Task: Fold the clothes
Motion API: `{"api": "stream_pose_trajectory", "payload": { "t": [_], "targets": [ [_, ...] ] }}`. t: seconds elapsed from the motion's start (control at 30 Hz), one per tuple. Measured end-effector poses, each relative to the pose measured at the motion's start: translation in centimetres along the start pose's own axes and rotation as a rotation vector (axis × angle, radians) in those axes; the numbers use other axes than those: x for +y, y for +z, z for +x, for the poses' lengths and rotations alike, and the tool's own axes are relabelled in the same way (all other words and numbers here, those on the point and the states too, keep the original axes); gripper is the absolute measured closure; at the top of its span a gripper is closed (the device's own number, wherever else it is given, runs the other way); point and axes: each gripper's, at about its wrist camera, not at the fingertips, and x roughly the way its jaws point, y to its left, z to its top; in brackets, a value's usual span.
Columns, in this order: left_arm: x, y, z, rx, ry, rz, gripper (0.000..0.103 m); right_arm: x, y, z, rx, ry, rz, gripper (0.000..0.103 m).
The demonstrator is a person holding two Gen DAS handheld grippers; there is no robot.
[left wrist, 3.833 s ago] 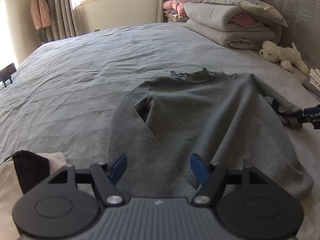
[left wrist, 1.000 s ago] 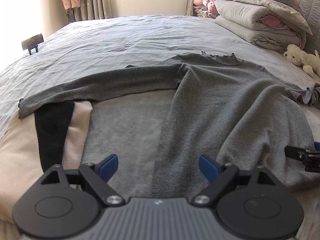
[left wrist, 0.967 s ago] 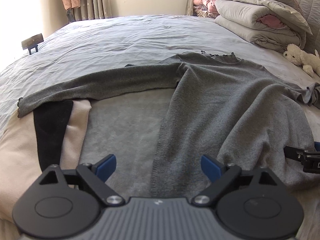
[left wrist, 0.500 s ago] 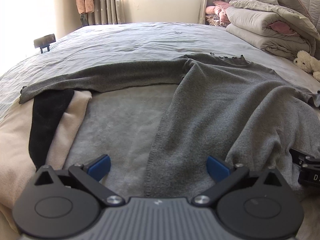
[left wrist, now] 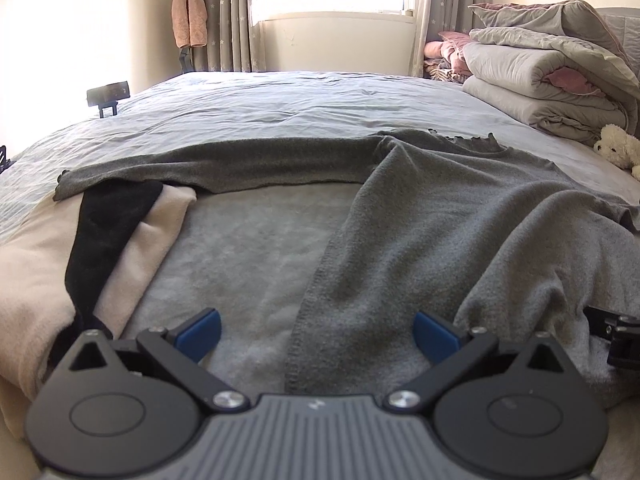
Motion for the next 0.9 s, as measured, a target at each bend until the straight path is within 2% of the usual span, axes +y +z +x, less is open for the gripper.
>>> {"api": "stream_pose_trajectory", "payload": {
  "t": [0.9],
  "targets": [
    [-0.09,-0.15,-0.26,0.005,0.004,0.0,0.0,-0.15,-0.02,-0.06,-0.001,0.004,0.002,0.0]
  ]
}}
